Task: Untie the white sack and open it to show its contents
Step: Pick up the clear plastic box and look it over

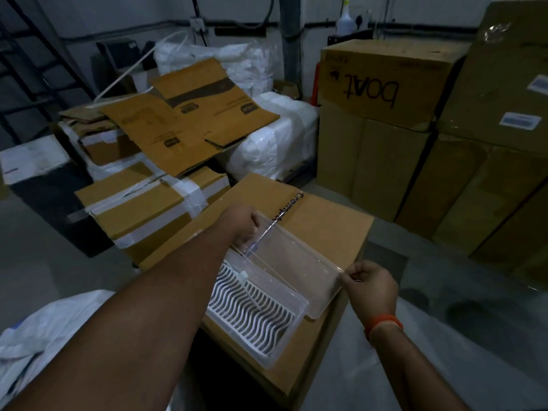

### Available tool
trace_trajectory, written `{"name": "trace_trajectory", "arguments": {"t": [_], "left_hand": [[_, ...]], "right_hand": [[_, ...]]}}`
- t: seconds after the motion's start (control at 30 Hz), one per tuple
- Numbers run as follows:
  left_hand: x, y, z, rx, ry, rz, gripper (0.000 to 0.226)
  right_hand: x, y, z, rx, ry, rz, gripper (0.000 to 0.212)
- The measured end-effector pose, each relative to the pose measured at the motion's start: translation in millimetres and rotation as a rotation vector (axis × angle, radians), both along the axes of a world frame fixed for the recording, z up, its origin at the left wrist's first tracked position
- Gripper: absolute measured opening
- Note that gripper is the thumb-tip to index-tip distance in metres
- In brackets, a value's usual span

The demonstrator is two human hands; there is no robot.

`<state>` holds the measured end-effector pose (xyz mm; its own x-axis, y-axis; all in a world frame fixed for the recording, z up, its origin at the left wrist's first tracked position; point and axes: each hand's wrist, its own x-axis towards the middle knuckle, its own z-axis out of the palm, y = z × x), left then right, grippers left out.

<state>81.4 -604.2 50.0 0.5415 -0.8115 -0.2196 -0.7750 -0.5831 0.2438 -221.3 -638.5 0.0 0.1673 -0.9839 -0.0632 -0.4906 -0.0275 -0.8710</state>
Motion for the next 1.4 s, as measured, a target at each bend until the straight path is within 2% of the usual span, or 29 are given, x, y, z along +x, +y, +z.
{"name": "trace_trajectory", "arguments": {"t": [0.1, 0.17, 0.23, 0.33, 0.47, 0.6, 0.73, 0.8, 0.87, 0.93, 0.97, 1.1, 1.23, 1.4], "left_hand": [[-1.1, 4.6, 7.6, -0.066, 0.049, 0.038, 0.016], [-2.0, 9.8, 15.9, -0.136, 0.074, 0.073, 0.023], [-2.1, 15.0, 24.6, -0.241, 0.160, 0.127, 0.029], [-3.6, 24.2, 39.5, -0.393, 0.248, 0.192, 0.041], [-5.6, 36.2, 57.3, -0.518, 0.359, 0.304, 0.050], [-10.7, 51.2, 67.1, -0.620, 0.341, 0.481, 0.041], [-17.1, 71.1, 72.9, -0.652, 0.317, 0.664, 0.018], [-15.8, 82.5, 73.1, -0.675, 0.326, 0.717, 0.015], [-15.9, 94.8, 73.8, -0.726, 0.400, 0.757, 0.010], [-14.5, 106.3, 72.4, -0.783, 0.472, 0.785, 0.012], [-15.1, 113.1, 72.7, -0.812, 0.496, 0.787, 0.015], [-13.9, 136.5, 69.9, -0.927, 0.606, 0.738, 0.016], [-12.9, 164.1, 68.0, -0.995, 0.619, 0.702, 0.016], [-11.6, 190.2, 58.7, -0.950, 0.574, 0.728, 0.017]], "right_hand": [[1.0, 1.1, 5.8, 0.040, -0.116, -0.096, 0.010], [1.4, 1.4, 11.8, 0.041, -0.172, -0.112, 0.021], [1.0, 2.5, 20.9, 0.027, -0.218, -0.107, 0.022], [0.1, 8.3, 37.1, -0.074, -0.187, -0.085, 0.008], [-1.6, 23.5, 55.3, -0.214, -0.211, -0.042, 0.006], [-2.3, 46.8, 70.0, -0.321, -0.224, -0.031, 0.012], [-6.3, 69.7, 76.2, -0.373, -0.246, 0.012, 0.016], [-8.2, 79.9, 76.5, -0.345, -0.254, 0.027, 0.018], [-7.7, 90.0, 73.1, -0.267, -0.309, 0.012, 0.011], [-7.8, 99.6, 66.5, -0.091, -0.432, -0.034, 0.006], [-8.6, 105.1, 64.7, 0.003, -0.488, -0.061, 0.010], [-13.8, 124.0, 68.4, 0.228, -0.570, -0.051, 0.005], [-13.8, 145.3, 70.5, 0.220, -0.531, -0.047, 0.010], [-10.9, 173.8, 67.8, 0.106, -0.397, -0.022, 0.011]]}}
